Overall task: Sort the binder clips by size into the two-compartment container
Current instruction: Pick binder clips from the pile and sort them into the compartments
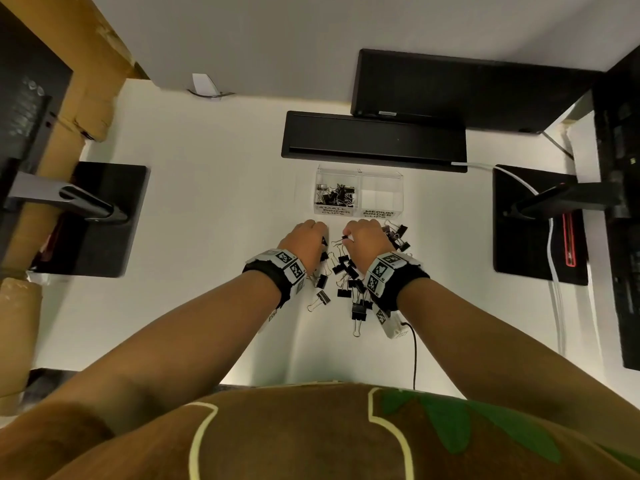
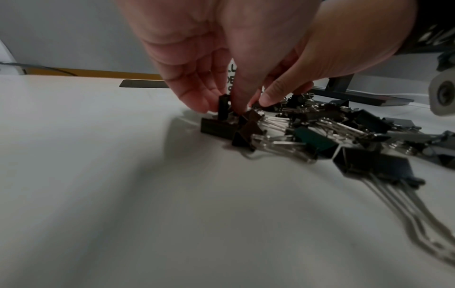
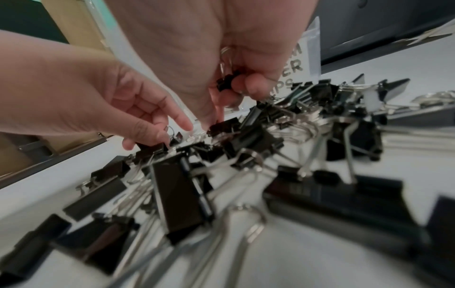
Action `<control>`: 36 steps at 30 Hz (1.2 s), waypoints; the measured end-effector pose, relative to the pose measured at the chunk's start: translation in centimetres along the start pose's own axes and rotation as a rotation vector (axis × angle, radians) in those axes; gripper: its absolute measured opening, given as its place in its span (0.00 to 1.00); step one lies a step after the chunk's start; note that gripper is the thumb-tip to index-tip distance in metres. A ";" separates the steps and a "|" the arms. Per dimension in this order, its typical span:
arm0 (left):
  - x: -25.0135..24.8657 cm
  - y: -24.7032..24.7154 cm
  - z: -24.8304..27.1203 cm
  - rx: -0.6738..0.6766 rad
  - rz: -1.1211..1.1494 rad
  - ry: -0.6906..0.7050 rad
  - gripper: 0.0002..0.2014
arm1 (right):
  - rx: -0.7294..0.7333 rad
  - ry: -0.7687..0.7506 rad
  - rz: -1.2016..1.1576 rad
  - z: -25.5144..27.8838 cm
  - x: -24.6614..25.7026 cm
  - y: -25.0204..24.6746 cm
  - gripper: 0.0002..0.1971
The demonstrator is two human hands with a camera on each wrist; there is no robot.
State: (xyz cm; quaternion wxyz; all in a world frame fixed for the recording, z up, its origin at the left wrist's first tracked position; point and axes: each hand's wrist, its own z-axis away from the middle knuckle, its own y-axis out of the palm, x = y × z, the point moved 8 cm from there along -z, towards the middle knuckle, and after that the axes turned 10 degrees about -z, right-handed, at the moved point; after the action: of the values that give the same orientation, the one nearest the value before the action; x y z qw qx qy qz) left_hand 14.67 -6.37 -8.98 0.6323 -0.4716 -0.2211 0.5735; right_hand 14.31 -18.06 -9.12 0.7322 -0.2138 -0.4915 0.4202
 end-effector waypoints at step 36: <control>0.3 -10.4 -4.3 -0.353 0.350 -0.068 0.07 | 0.071 -0.073 -0.024 1.5 1.6 -0.3 0.17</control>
State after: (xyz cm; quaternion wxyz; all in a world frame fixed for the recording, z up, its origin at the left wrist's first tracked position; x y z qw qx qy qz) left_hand 23.66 -6.46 -2.15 0.4235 -0.5863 -0.2541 0.6421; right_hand 13.34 -17.08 -7.38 0.7259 -0.1664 -0.5051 0.4363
